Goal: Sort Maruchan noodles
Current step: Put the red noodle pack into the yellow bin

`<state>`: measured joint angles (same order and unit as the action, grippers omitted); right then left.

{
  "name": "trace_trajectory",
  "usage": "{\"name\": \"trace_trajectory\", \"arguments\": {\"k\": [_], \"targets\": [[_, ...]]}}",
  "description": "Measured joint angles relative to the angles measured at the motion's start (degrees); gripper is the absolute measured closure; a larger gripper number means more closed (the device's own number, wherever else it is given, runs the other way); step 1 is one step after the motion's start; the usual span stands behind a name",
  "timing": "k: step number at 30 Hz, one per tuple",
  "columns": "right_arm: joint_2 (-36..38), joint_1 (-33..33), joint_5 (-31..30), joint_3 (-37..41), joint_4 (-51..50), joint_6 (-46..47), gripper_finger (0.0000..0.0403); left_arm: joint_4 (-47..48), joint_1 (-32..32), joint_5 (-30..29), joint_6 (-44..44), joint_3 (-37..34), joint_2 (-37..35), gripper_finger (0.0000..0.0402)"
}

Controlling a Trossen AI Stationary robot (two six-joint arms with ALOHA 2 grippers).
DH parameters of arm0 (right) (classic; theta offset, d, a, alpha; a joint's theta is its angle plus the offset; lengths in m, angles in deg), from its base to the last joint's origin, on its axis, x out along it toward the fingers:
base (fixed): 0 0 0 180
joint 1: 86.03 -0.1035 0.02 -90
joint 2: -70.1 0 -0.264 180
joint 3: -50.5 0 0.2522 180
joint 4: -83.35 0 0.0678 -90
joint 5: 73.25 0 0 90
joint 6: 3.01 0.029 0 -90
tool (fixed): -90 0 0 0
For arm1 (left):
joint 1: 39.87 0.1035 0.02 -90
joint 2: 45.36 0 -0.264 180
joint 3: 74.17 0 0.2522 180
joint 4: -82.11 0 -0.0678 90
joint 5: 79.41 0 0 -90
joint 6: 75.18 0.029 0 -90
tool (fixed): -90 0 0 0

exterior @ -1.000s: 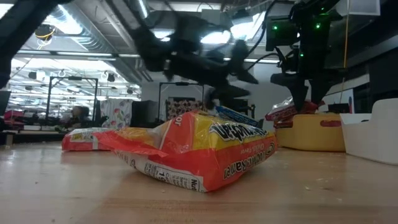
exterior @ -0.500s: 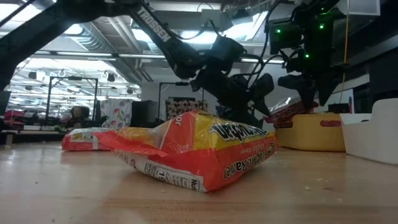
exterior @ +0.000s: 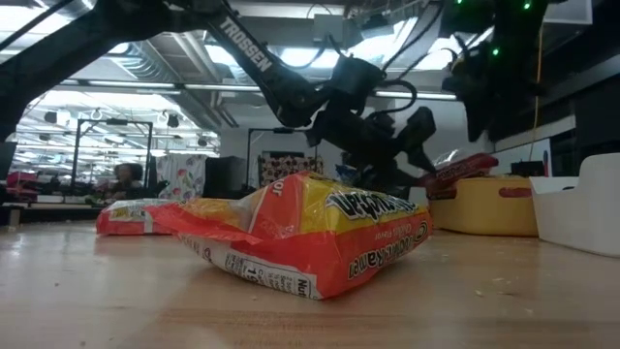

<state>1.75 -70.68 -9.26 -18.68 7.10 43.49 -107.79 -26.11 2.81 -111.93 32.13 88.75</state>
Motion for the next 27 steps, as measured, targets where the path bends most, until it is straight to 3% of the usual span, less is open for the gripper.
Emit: {"name": "trace_trajectory", "arguments": {"k": [4, 9, 15, 23, 27], "targets": [[3.07, 0.04, -1.55, 0.00, 3.06, -8.25, 0.0198, -0.02, 0.00, -0.27, 1.04, 0.32, -0.02, 0.0232], [4.22, 1.99, -8.99, -0.02, 6.51, -13.27, 0.0198, 0.08, 0.11, -0.06, 2.43, 0.32, -0.02, 0.0232], [1.34, 11.13, -0.13, -0.04, 13.24, -24.76, 0.0198, 0.65, 0.11, 0.24, 2.87, 0.32, -0.02, 0.0232], [-2.10, 28.87, 13.33, -0.04, 18.11, -28.75, 0.0198, 0.83, 0.11, 1.31, 2.93, 0.32, -0.02, 0.0232], [-3.36, 34.14, 17.82, -0.04, 19.05, -29.11, 0.0198, 0.90, 0.25, 1.31, 2.95, 0.32, -0.04, 0.0232]]}}
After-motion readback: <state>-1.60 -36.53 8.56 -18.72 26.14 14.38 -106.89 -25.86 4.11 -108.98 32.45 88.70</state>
